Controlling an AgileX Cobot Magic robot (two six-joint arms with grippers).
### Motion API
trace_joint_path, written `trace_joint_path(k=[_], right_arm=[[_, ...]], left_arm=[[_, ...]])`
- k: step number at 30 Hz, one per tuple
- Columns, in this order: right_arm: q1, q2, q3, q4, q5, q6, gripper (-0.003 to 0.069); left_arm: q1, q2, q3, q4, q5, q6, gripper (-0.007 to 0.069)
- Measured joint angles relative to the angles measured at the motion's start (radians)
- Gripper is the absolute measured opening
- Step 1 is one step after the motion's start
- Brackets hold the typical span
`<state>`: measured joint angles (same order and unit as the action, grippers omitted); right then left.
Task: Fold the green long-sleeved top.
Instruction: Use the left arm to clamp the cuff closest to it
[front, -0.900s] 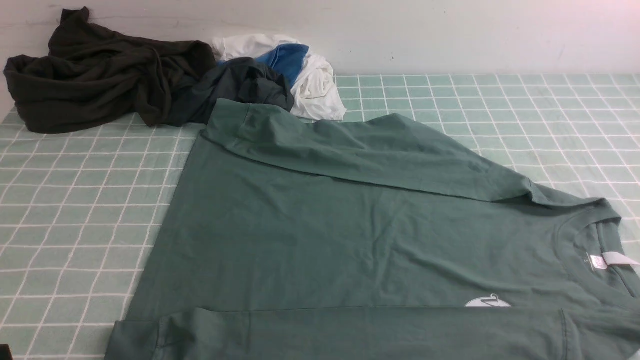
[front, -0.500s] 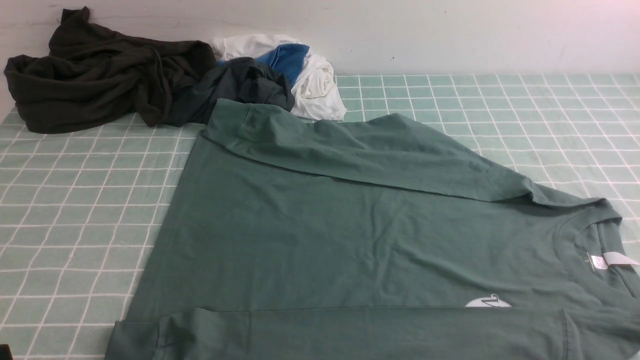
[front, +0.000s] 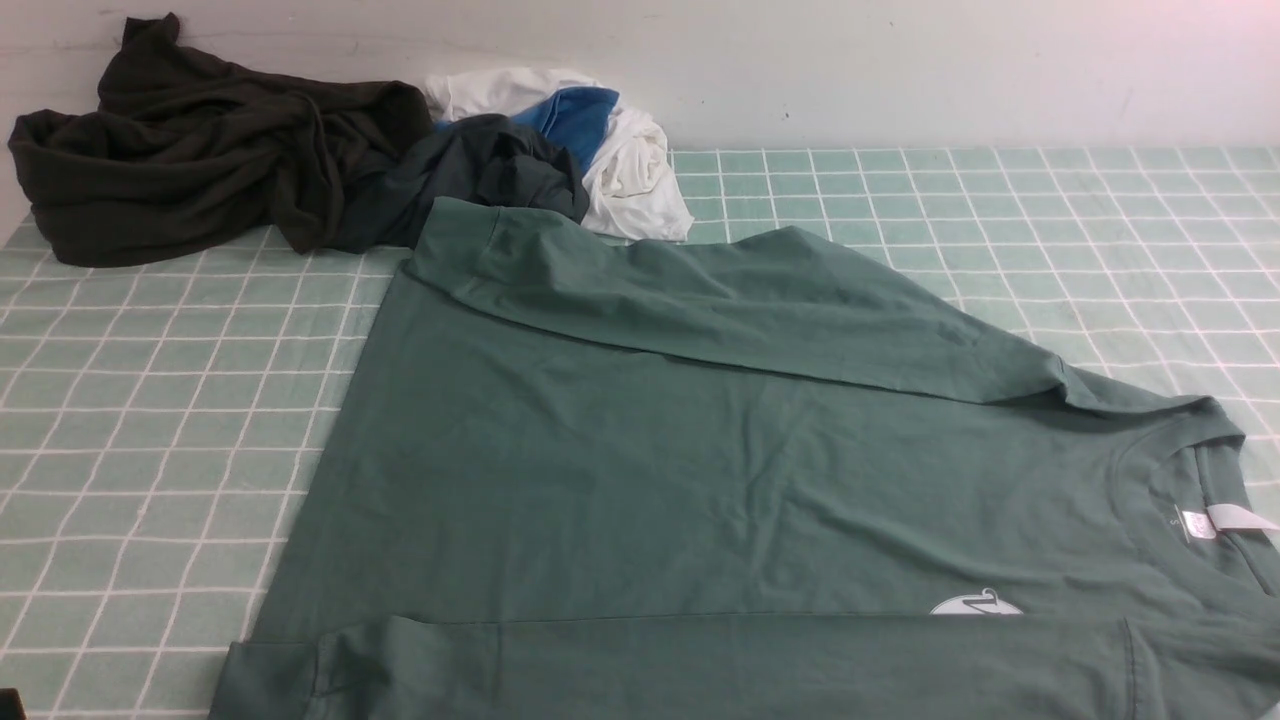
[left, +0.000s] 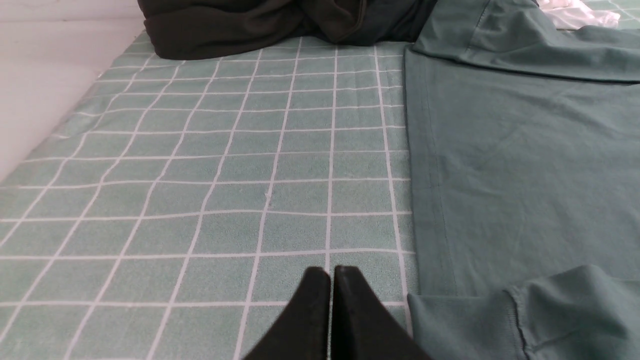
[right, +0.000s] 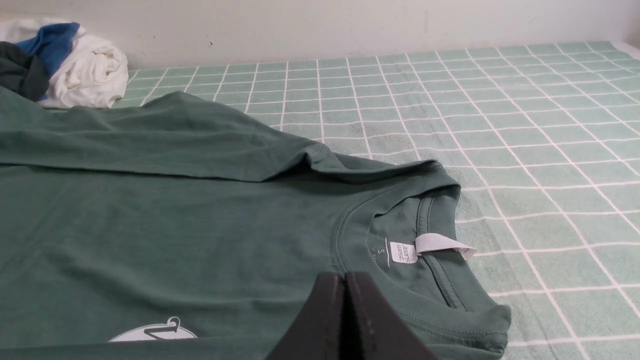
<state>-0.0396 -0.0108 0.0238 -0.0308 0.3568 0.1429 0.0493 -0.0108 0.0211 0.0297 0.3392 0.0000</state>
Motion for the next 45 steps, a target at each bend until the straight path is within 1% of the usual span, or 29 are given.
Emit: trace_joint_path(k=[37,40,43,44,45], right_arm=[[0.0,0.0,0.0,0.003,0.0,-0.008,-0.0018],[0.0,0.0,0.0,0.003,0.0,-0.008,-0.0018],[0.0,0.0,0.0,0.004,0.0,-0.008,-0.0018],[0.0,0.0,0.0,0.004,0.0,-0.008,-0.0018],[0.0,0.0,0.0,0.004,0.0,-0.008,-0.0018]], left_arm=[[0.0,0.0,0.0,-0.001,-0.002,0.0,-0.0003],[0.0,0.0,0.001,-0.04,-0.012,-0.015,-0.0003],[0.0,0.0,0.007,-0.13,-0.039,-0.049,-0.0003],[0.0,0.0,0.007,-0.138,-0.041,-0.053,-0.0003],[0.0,0.0,0.008,-0.213,-0.058,-0.083,-0.0003]])
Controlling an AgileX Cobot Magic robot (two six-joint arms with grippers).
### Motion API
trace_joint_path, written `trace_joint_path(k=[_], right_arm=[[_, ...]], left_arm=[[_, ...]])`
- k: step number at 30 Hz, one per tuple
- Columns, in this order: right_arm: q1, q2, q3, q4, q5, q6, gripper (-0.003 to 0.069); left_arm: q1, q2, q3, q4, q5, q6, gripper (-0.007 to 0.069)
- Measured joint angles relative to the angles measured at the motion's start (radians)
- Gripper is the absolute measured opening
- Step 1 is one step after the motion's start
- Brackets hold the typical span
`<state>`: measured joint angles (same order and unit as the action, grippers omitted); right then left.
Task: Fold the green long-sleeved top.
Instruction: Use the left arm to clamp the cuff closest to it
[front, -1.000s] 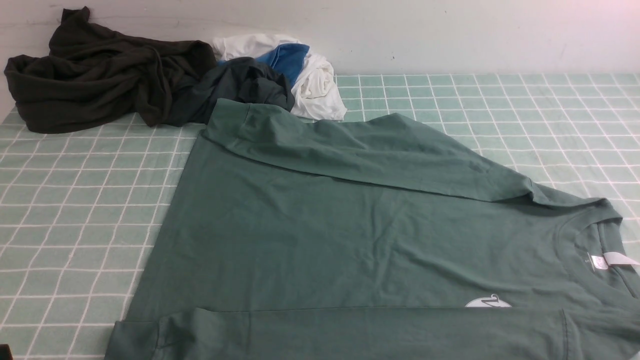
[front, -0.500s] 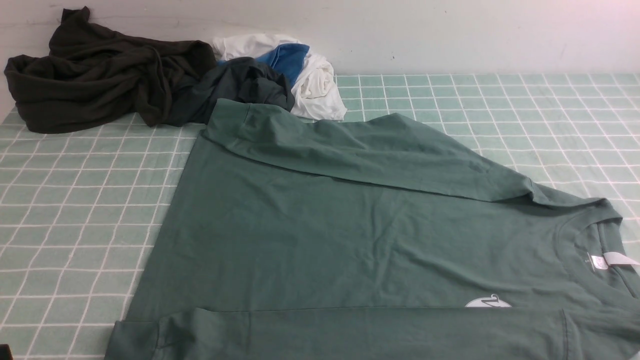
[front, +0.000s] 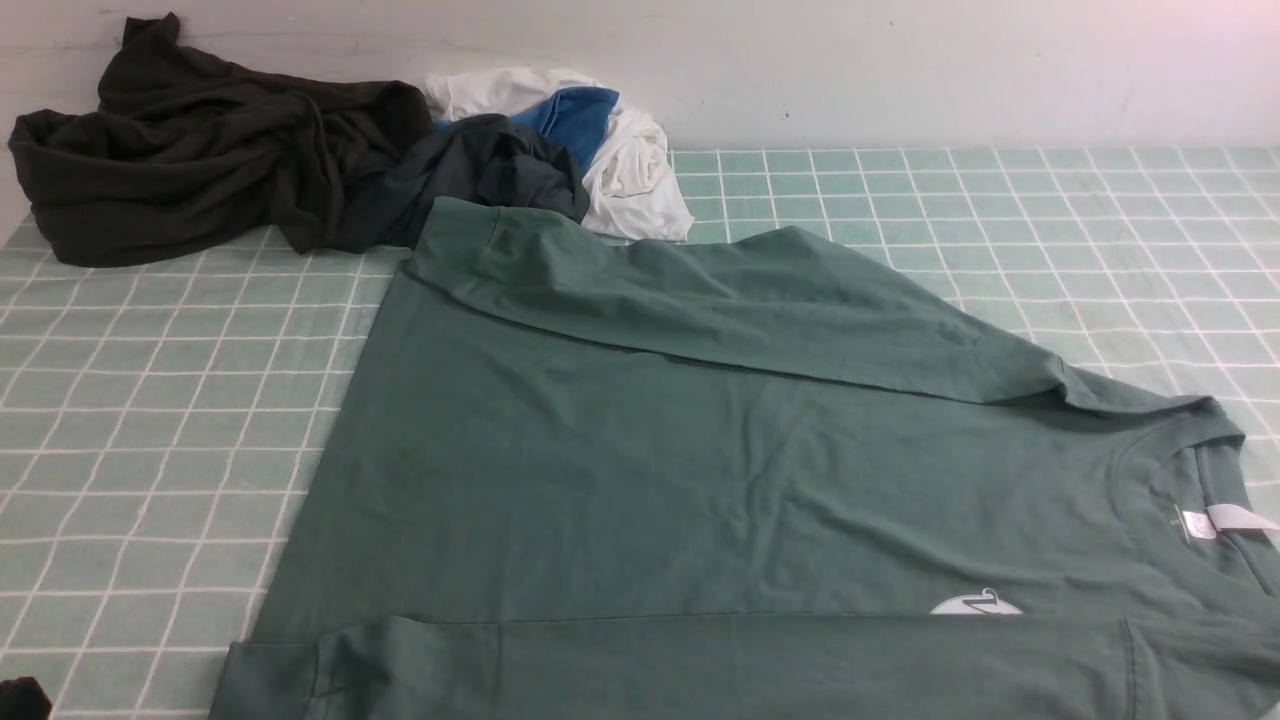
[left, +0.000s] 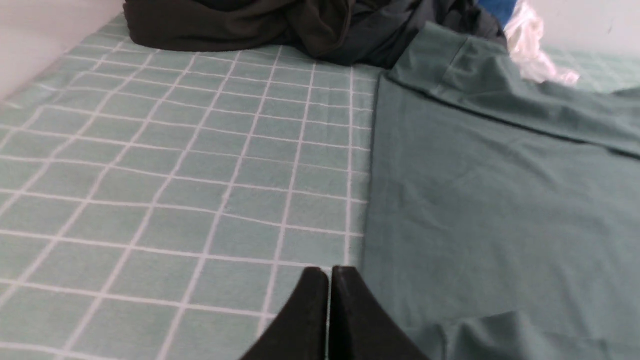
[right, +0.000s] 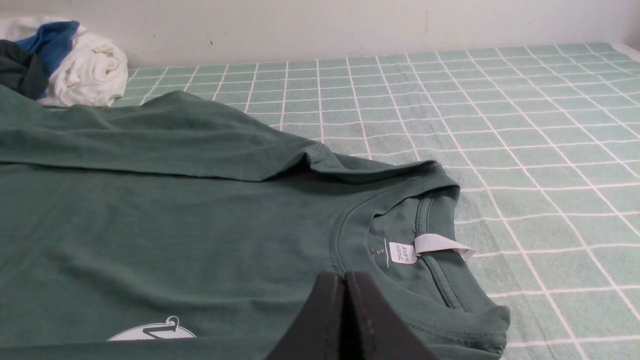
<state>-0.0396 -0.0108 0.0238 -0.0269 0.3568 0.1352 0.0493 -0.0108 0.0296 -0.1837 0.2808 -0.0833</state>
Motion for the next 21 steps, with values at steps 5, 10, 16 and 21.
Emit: trace_joint_path(k=[5,10,16,21], right_arm=[[0.0,0.0,0.0,0.051,-0.001,0.018,-0.0018],[0.0,0.0,0.001,0.412,-0.02,0.189,-0.0018],[0.0,0.0,0.001,0.727,-0.034,0.277,-0.0018],[0.0,0.0,0.001,0.756,-0.053,0.22,-0.0018]], left_arm=[[0.0,0.0,0.0,-0.297,-0.063,-0.115,-0.0003],[0.0,0.0,0.0,-0.549,-0.096,-0.142,-0.0003],[0.0,0.0,0.0,-0.607,-0.101,-0.108,-0.0003],[0.0,0.0,-0.055,-0.602,-0.067,0.037,-0.0003]])
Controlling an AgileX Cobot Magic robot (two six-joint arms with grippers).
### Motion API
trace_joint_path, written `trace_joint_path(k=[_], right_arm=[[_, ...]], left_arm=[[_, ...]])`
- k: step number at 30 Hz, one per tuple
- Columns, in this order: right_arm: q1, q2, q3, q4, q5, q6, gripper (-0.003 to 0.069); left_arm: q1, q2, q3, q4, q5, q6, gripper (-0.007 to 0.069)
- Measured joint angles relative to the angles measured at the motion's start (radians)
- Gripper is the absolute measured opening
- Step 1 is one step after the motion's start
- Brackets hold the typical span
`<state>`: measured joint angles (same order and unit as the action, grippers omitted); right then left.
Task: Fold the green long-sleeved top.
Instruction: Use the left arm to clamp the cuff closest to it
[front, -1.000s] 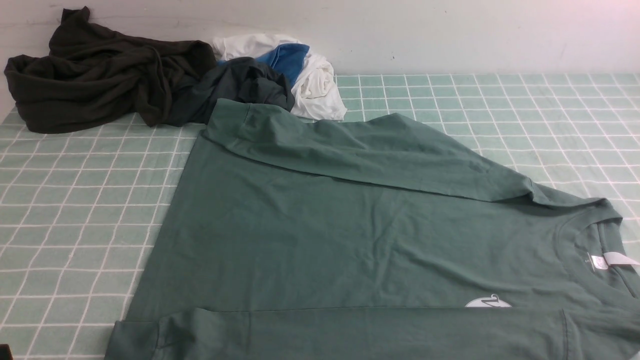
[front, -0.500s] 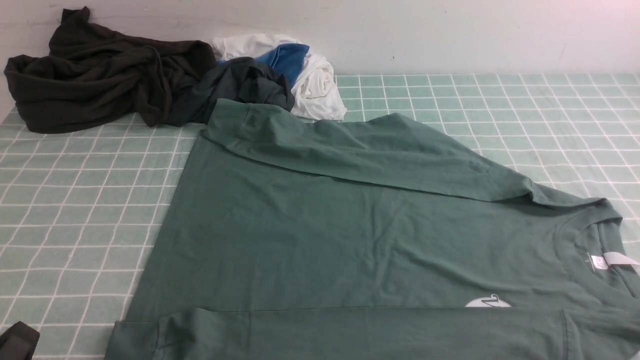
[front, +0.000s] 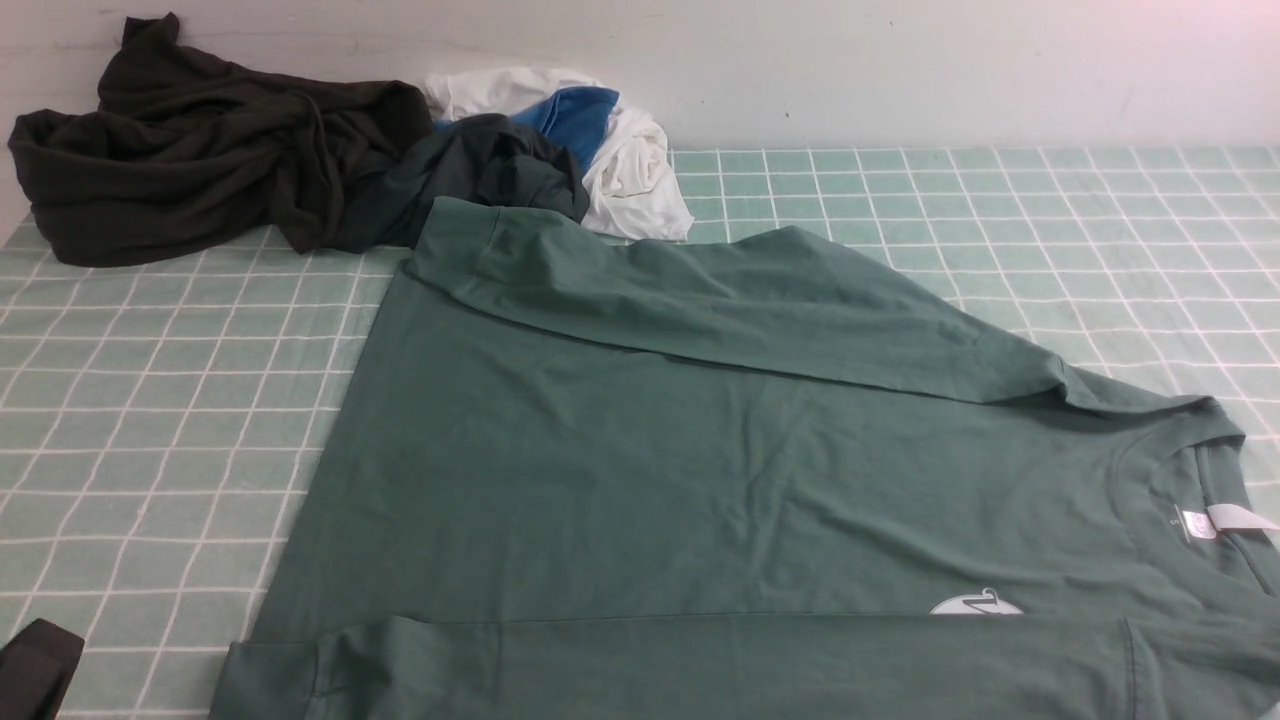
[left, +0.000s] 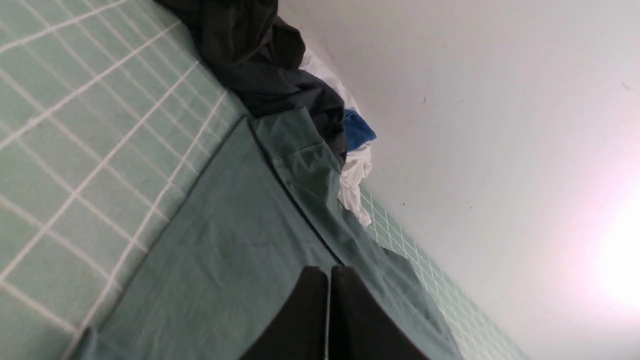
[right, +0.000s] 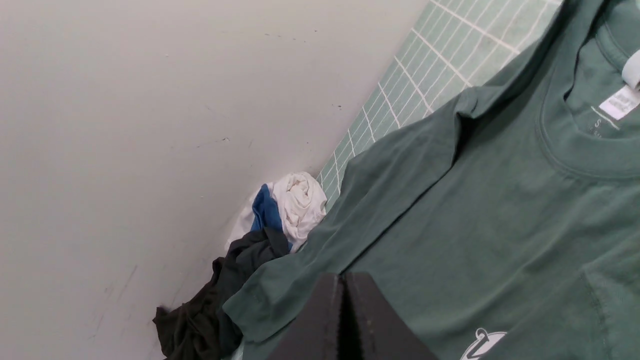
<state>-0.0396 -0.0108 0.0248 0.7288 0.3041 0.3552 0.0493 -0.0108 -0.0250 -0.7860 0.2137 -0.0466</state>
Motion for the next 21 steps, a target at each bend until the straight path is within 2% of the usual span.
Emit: trace_joint_path(k=[4,5,6,8,9,10,12,15,16,20,21], right_arm=[[0.0,0.0,0.0,0.0,-0.023,-0.134,-0.0018],[0.0,0.0,0.0,0.0,-0.023,-0.144,-0.0018],[0.0,0.0,-0.008,0.0,-0.02,-0.246,-0.0018],[0.0,0.016,-0.054,-0.001,-0.018,-0.355,-0.0018],[0.0,0.021,-0.062,-0.001,-0.018,-0.368,-0.0018],[0.0,0.087,-0.139,-0.006,-0.015,-0.484,-0.0018],[0.0,0.186,-0.239,-0.023,0.027,-0.607,-0.0018],[0.0,0.383,-0.422,-0.062,0.178,-0.782,-0.0018],[0.001,0.475,-0.488,-0.071,0.277,-0.832,-0.0018],[0.039,0.74,-0.691,-0.094,0.597,-0.888,-0.0018],[0.043,0.766,-0.699,-0.096,0.63,-0.891,-0.0018]], left_arm=[[0.0,0.054,-0.185,0.089,0.129,0.263,-0.0003],[0.0,0.062,-0.196,0.095,0.138,0.273,-0.0003],[0.0,0.145,-0.285,0.155,0.224,0.339,-0.0003],[0.0,0.285,-0.403,0.254,0.34,0.38,-0.0003],[0.0,0.3,-0.431,0.265,0.368,0.387,-0.0003],[0.0,0.429,-0.556,0.357,0.488,0.397,-0.0003],[0.0,0.593,-0.72,0.47,0.64,0.404,-0.0003],[-0.023,0.811,-0.908,0.613,0.812,0.405,-0.0003],[-0.046,0.881,-0.967,0.66,0.865,0.404,-0.0003],[-0.186,1.127,-1.102,0.779,0.991,0.4,0.0004],[-0.195,1.138,-1.104,0.786,0.994,0.4,0.0007]])
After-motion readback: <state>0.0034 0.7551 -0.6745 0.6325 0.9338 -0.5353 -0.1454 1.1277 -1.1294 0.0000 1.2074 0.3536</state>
